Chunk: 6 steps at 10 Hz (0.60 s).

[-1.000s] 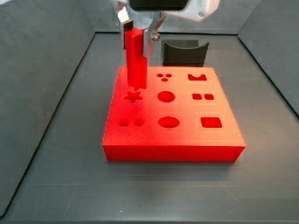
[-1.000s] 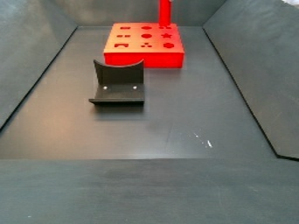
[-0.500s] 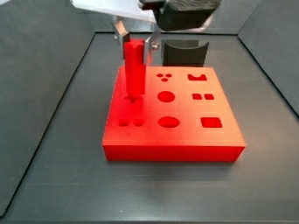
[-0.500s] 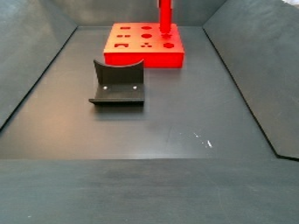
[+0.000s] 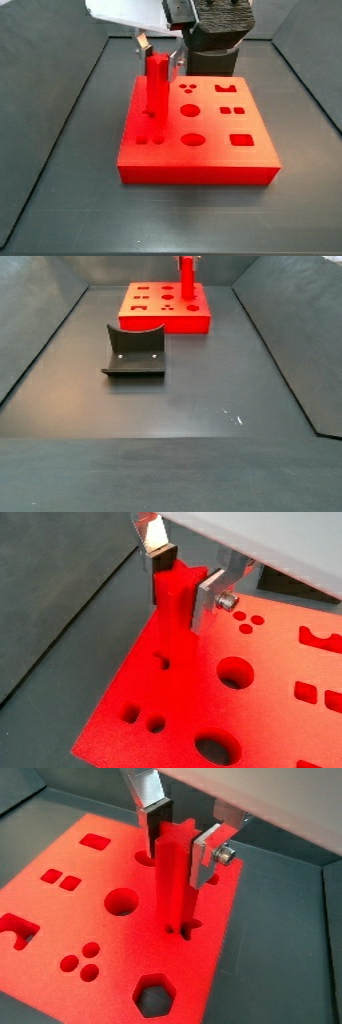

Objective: Insert the star object.

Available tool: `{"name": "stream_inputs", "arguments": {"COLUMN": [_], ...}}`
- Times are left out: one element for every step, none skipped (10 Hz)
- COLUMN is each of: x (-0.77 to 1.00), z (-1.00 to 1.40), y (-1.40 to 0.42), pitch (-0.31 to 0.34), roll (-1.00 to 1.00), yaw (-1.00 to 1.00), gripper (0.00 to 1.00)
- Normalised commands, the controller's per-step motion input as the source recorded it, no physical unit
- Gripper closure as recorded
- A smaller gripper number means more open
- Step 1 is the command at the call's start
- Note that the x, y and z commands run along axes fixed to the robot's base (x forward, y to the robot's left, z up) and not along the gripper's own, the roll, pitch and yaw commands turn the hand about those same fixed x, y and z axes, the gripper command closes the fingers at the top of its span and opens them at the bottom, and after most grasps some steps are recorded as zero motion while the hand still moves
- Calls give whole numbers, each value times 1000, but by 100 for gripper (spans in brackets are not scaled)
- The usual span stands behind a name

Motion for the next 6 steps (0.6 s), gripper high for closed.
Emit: {"name": "stream_inputs", "arguments": {"x": [-151,-89,-66,114,0,0], "z": [0,-69,-20,-74,-163,-169], "y": [0,0,0,-20,0,-14], "pitch": [-77,-84,-74,0,-23,-30], "roll": [0,0,0,0,10,9], "yaw": [197,360,346,183,191,157], "gripper": [100,100,100,100,100,100]}}
